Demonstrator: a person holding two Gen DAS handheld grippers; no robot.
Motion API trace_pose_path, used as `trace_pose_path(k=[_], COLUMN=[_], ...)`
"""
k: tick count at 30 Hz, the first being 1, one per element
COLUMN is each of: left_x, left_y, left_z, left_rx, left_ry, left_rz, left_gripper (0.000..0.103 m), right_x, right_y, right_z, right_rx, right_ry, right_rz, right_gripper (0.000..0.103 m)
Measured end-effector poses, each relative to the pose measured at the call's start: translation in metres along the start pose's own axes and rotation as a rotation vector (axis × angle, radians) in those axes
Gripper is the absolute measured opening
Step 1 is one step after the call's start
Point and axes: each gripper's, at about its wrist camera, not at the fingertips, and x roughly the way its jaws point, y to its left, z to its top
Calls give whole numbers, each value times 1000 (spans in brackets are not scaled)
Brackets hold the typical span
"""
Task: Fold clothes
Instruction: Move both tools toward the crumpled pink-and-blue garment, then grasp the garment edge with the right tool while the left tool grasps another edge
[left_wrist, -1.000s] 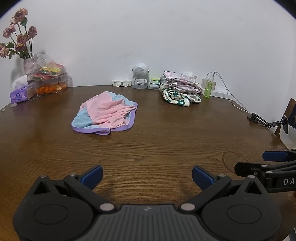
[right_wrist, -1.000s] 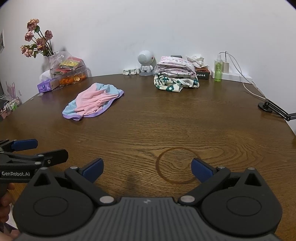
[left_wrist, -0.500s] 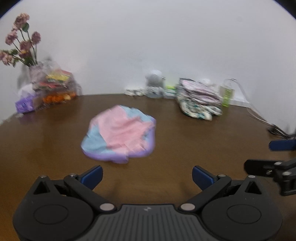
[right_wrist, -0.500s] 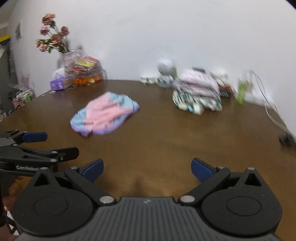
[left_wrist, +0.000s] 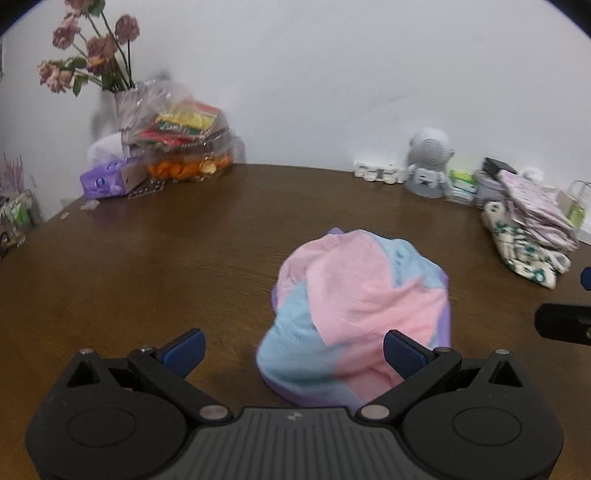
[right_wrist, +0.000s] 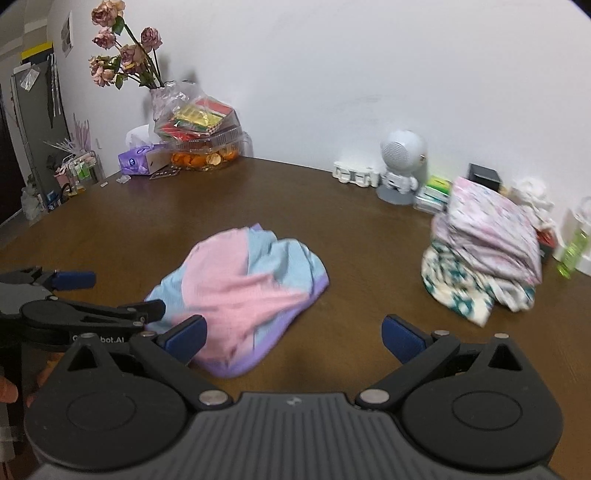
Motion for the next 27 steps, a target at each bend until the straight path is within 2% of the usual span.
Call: trace_pose_path(k=[6, 8, 10, 12, 14, 16, 18, 19, 22, 23, 24, 26, 27], left_x=[29, 40, 49, 58, 67, 77, 85, 89, 96, 96, 96, 95, 94], left_y=[2, 1, 0, -1, 0, 1, 2, 3, 6, 5, 4, 1, 0], left_z=[18, 22, 23, 24, 24, 25, 24, 24, 24, 23, 23, 23, 23], left_rx=[46, 61, 76, 90, 93, 96, 95, 92, 85, 94, 103, 118, 125], left_ry=[-15, -14, -21, -24, -13, -2, 8, 13, 27, 29, 31, 39, 44], left_rz=[2, 3, 4, -5, 0, 6, 1, -8, -21, -25, -28, -40, -47], left_gripper=[99, 93, 81, 79, 73, 55, 48, 48, 48, 48, 43, 24, 11], right_x=[58, 76, 91, 108, 124, 137, 145, 148, 155, 157, 160, 165, 167], right_y=[-4, -7, -9, -14, -19, -25, -28, -28, -27, -27, -27, -27, -27], right_z=[27, 31, 34, 36, 38, 39, 39, 39, 37, 36, 36, 35, 34], right_rx=[44, 68, 88, 120, 164, 205, 231, 237, 256, 262, 268, 281, 287], right_ry=[33, 42, 47, 56, 75, 91, 105, 113, 138, 146, 154, 170, 178], right_rz=[39, 41, 46, 53, 64, 82, 102, 113, 143, 153, 163, 184, 194], right_gripper=[103, 100, 91, 82, 78, 78, 74, 71, 54, 42, 30, 19, 13])
